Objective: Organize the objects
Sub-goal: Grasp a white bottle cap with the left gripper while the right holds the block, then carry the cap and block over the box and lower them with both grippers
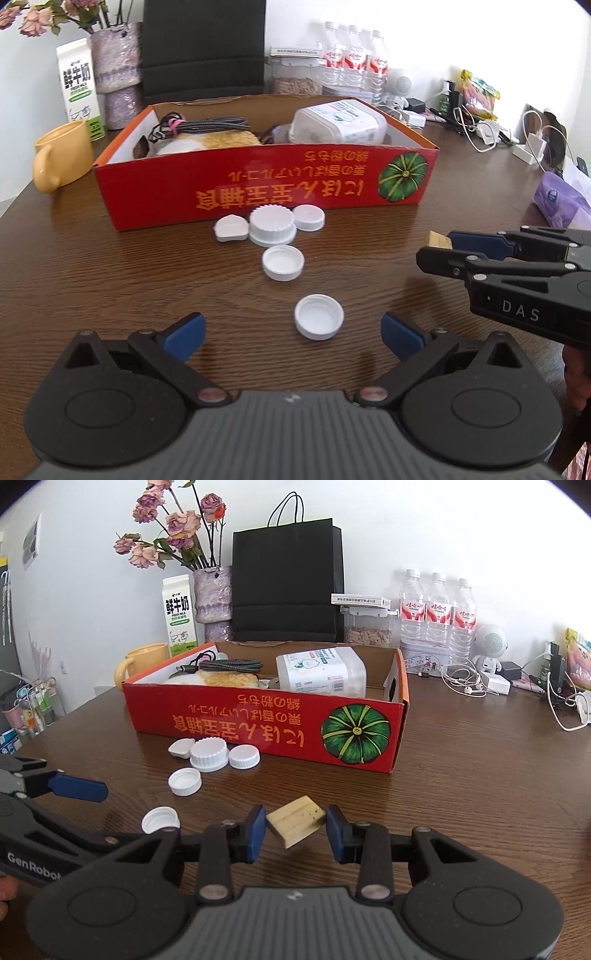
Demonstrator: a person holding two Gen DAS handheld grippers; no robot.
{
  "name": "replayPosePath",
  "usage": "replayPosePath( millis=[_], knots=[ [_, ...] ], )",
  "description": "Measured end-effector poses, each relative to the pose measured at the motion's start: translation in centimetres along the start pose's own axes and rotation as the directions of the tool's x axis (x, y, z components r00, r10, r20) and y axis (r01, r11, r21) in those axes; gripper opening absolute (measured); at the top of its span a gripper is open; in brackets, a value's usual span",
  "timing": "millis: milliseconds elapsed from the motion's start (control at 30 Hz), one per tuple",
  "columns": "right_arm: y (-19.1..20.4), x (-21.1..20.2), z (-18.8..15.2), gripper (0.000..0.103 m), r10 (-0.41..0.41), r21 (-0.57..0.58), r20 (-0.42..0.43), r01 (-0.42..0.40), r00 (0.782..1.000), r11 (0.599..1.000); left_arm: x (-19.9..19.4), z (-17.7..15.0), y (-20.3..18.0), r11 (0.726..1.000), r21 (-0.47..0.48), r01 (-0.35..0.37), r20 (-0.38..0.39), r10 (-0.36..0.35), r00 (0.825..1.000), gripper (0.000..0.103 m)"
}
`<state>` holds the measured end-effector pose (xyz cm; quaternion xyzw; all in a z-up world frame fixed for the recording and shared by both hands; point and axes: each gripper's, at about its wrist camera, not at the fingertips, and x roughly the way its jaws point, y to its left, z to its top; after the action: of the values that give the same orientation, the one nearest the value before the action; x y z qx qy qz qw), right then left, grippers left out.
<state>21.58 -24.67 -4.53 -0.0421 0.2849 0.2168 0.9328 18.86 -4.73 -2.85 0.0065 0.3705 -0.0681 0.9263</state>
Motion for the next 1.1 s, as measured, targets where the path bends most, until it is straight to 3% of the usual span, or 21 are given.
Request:
replayPosePath(
  millis=[100,167,300,400,467,500,733,1100],
  knots=[
    [0.0,0.0,-0.1,0.034,0.002,0.001,0.001,-0.002,1.0,1.0,0.1,0.0,-0.5,1.0,0.017,0.006,0.003,-0.006,1.0,0.097],
    [0.0,-0.1,-0.1,0.034,0.004,0.001,0.002,-0.004,1.0,1.0,0.2,0.0,-0.7,1.0,0.023,0.011,-0.001,-0.011,1.0,0.085],
    [0.0,-0.2,-0.1,0.034,0.005,0.002,0.004,-0.005,1.0,1.0,0.3,0.0,-0.9,1.0,0.024,0.017,0.001,-0.017,1.0,0.073],
    [0.0,-0.2,-0.1,0.034,0.006,0.002,0.004,-0.006,1.0,1.0,0.3,0.0,-1.1,0.999,0.028,0.02,0.008,-0.021,1.0,0.054],
    [0.1,-0.2,-0.1,0.034,0.005,0.001,0.004,-0.005,1.0,1.0,0.3,0.1,-1.2,0.999,0.035,0.019,0.013,-0.019,1.0,0.033],
    [0.1,-0.2,-0.1,0.034,0.006,0.001,0.004,-0.006,1.0,1.0,0.2,0.1,-1.2,0.999,0.034,0.021,0.014,-0.021,1.0,0.03],
    [0.4,-0.1,0.1,0.034,0.009,-0.004,0.006,-0.009,1.0,1.0,0.1,0.1,-1.0,0.999,0.031,0.027,0.021,-0.027,0.999,0.03],
    [1.3,0.2,2.2,0.034,0.027,-0.043,0.046,-0.025,0.999,0.999,-1.0,2.0,0.5,1.0,-0.002,0.006,0.092,-0.006,0.996,0.03]
  ],
)
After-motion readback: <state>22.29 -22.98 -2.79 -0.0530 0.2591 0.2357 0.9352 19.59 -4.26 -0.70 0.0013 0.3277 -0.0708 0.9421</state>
